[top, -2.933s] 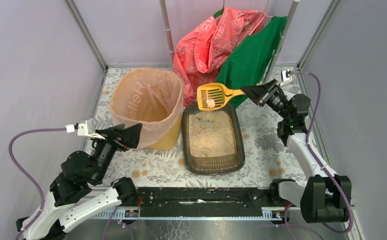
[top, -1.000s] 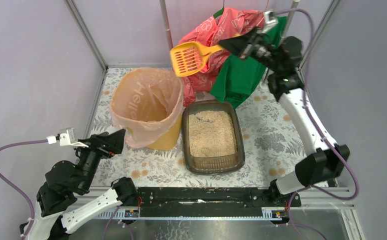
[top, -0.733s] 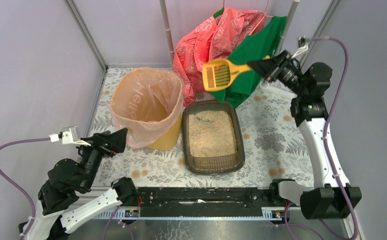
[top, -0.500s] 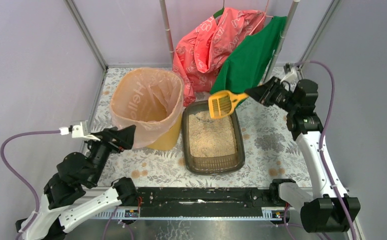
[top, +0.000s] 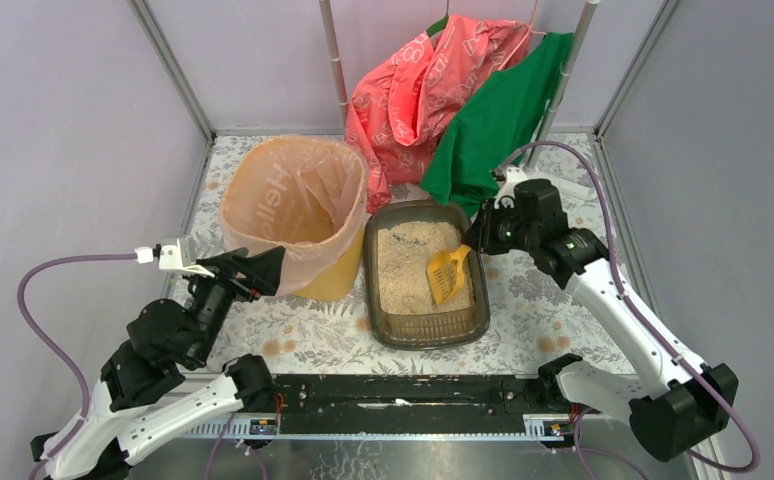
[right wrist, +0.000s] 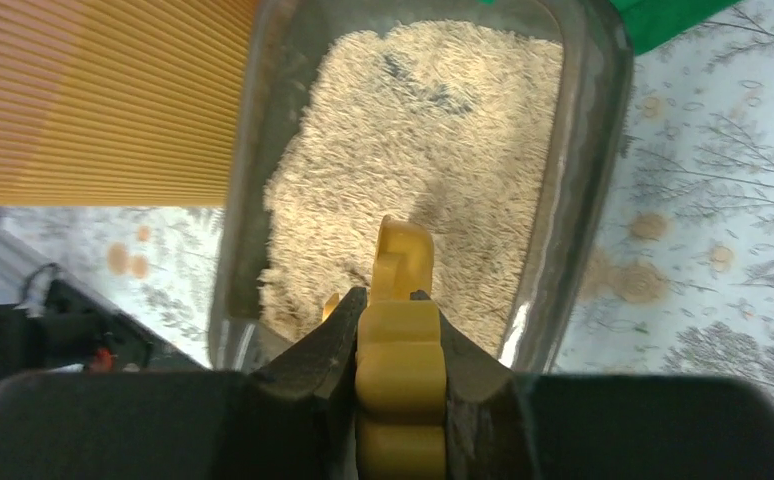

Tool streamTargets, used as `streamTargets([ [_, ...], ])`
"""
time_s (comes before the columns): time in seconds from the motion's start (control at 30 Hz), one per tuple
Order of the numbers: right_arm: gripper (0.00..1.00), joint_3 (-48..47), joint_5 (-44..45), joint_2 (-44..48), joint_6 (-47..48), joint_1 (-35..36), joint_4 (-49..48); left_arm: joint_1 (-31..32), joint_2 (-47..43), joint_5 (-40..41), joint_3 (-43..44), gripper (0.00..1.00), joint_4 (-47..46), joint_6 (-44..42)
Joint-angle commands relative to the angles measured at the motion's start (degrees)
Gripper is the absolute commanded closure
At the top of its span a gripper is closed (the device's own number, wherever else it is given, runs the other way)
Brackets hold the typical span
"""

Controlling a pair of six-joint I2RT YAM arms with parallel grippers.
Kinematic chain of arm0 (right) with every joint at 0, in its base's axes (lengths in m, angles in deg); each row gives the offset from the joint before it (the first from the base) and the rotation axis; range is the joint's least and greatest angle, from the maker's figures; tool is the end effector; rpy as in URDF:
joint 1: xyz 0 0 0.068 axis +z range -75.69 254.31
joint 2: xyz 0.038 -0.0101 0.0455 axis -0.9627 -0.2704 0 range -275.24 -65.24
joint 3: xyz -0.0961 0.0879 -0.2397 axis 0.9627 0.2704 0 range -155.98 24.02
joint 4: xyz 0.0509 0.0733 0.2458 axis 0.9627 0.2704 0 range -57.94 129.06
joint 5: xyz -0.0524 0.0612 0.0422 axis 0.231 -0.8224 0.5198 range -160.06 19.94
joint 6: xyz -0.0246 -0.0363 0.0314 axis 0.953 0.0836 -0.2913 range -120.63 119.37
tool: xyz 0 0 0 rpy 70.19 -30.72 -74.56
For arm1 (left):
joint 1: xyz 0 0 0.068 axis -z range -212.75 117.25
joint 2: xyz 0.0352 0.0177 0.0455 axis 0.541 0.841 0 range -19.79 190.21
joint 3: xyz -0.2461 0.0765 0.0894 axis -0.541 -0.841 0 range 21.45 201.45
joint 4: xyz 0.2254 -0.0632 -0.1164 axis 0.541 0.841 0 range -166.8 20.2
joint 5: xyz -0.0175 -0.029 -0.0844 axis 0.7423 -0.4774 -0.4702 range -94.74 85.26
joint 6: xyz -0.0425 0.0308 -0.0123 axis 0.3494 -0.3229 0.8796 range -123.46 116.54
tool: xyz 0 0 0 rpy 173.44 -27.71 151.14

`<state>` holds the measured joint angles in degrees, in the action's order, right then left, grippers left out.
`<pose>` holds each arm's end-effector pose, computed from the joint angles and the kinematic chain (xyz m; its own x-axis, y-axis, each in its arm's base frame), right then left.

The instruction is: Clean the litter box

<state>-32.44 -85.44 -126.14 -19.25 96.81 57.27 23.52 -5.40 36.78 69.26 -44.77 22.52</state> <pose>0.2133 0.0986 0.3314 -0.6189 0.0768 -0.7817 -0.4056 0.8211 0.4017 0.0399 -0.0172 0.3666 -0.0997 -0.4415 -0.8917 0.2349 0.8604 -0.4522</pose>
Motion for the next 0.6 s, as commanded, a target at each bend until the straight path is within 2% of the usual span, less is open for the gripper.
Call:
streamTargets([
  [0.0,1.0,-4.3,14.9,-1.2,5.3,3.4,5.9,0.4,-0.7,-0.5,-0.4,0.01,-3.6,-1.2],
  [0.07,1.0,-4.2,18.8,-0.8,5.8,3.8,6.3,0.4,-0.9,-0.1,-0.1,0.01,-3.2,-1.4],
  [0.17,1.0,-2.8,19.6,-0.4,6.1,4.0,6.5,0.4,-1.1,0.3,-0.2,0.01,-2.9,-1.7],
  [0.37,1.0,5.3,15.6,0.1,2.0,6.8,1.1,0.4,-0.6,0.2,-0.4,0.01,-3.1,-1.5],
  [0.57,1.0,14.2,5.9,0.7,-4.9,7.9,-9.0,0.4,0.1,-0.5,-0.8,0.01,-3.1,-1.1],
])
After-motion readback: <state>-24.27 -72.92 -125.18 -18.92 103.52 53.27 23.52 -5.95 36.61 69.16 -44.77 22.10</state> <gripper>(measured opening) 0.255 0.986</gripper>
